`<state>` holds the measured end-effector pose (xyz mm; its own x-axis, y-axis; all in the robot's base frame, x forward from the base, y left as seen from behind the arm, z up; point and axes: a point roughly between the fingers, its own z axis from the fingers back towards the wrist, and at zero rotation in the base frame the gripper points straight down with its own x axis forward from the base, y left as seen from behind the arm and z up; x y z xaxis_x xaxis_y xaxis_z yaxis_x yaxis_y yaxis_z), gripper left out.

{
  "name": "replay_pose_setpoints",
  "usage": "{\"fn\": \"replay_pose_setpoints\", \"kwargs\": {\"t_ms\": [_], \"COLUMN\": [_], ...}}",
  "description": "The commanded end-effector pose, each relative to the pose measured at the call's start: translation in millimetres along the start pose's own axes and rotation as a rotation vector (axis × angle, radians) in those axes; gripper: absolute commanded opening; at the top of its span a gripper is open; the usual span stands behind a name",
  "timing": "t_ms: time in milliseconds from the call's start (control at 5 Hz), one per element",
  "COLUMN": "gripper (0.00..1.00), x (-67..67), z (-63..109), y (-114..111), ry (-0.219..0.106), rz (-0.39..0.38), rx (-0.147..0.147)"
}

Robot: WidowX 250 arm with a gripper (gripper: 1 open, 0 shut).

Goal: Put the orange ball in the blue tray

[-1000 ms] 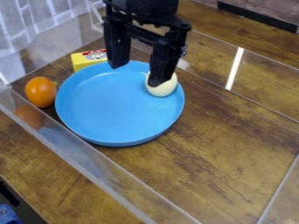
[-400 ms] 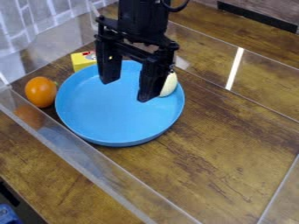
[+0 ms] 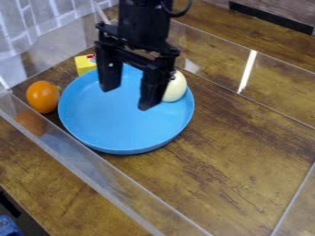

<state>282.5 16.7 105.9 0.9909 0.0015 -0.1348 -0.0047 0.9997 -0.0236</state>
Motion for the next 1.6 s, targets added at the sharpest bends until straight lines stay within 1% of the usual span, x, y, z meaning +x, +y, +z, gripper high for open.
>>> {"fn": "replay_pose_setpoints", "kwargs": {"t_ms": [0,200,400,600,800,1200,1400], "gripper": [1.0,1.0,1.0,1.0,1.0,1.0,1.0], "x": [-2.0,-6.8,-10.8,-15.3,-18.2,-22.8,-23.3], "z": [7.8,9.9,10.8,8.3,2.2,-13.5,-23.3], "y": [25,61,94,120,136,153,160], "ry": [-0.034,-0.048,-0.06,-0.085,-0.099,-0.126,-0.145], "rz": [-0.006,-0.032,-0.092,-0.147,-0.182,-0.13,-0.094], "rx": [0.005,0.012,0.027,0.04,0.05,0.044,0.039]}}
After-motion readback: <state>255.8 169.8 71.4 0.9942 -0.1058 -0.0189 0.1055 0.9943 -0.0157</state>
